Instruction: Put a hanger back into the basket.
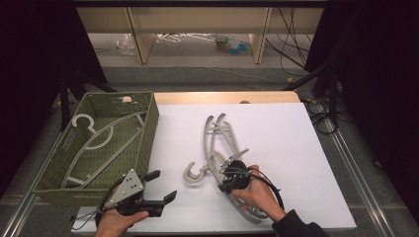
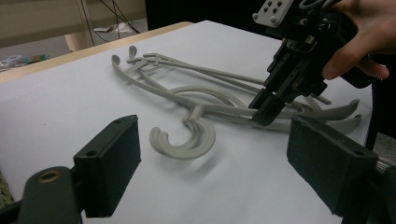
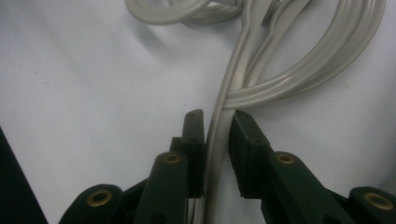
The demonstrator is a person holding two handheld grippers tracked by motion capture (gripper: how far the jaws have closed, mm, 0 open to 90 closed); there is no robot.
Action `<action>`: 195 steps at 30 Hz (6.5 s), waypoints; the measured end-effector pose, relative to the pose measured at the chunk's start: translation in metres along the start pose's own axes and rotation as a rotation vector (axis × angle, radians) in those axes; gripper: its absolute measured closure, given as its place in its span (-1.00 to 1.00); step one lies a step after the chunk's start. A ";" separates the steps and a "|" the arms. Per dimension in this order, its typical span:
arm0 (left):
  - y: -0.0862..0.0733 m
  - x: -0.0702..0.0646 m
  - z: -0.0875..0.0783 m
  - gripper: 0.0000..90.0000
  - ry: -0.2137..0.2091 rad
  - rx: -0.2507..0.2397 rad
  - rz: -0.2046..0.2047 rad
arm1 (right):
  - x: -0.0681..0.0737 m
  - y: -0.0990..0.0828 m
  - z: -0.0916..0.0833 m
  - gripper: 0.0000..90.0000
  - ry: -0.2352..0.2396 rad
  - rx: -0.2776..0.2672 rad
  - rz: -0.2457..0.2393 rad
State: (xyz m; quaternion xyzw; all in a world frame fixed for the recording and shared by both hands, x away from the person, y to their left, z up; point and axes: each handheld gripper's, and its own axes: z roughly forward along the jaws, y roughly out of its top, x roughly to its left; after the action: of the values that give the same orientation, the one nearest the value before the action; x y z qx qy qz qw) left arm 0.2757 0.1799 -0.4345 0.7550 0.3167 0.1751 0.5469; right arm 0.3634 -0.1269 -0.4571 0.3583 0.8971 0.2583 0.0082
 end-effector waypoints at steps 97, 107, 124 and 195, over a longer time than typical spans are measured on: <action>0.048 -0.035 0.080 0.75 -0.268 0.289 0.332 | -0.008 -0.021 -0.099 -0.01 0.046 -0.215 -0.269; 0.054 -0.019 0.068 0.75 -0.190 0.279 0.194 | -0.006 -0.020 -0.119 -0.16 0.014 -0.382 -0.160; 0.080 0.012 0.034 0.75 -0.094 0.176 0.029 | 0.002 -0.039 -0.085 -0.32 0.018 -0.331 -0.109; 0.099 0.211 -0.106 0.75 0.362 0.095 -0.112 | -0.002 -0.050 -0.070 -0.40 0.034 -0.297 -0.076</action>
State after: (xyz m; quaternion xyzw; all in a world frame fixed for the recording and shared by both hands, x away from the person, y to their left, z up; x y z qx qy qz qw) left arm 0.3950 0.3770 -0.3231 0.7174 0.4593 0.2621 0.4536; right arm 0.3190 -0.1908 -0.4200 0.3143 0.8620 0.3938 0.0556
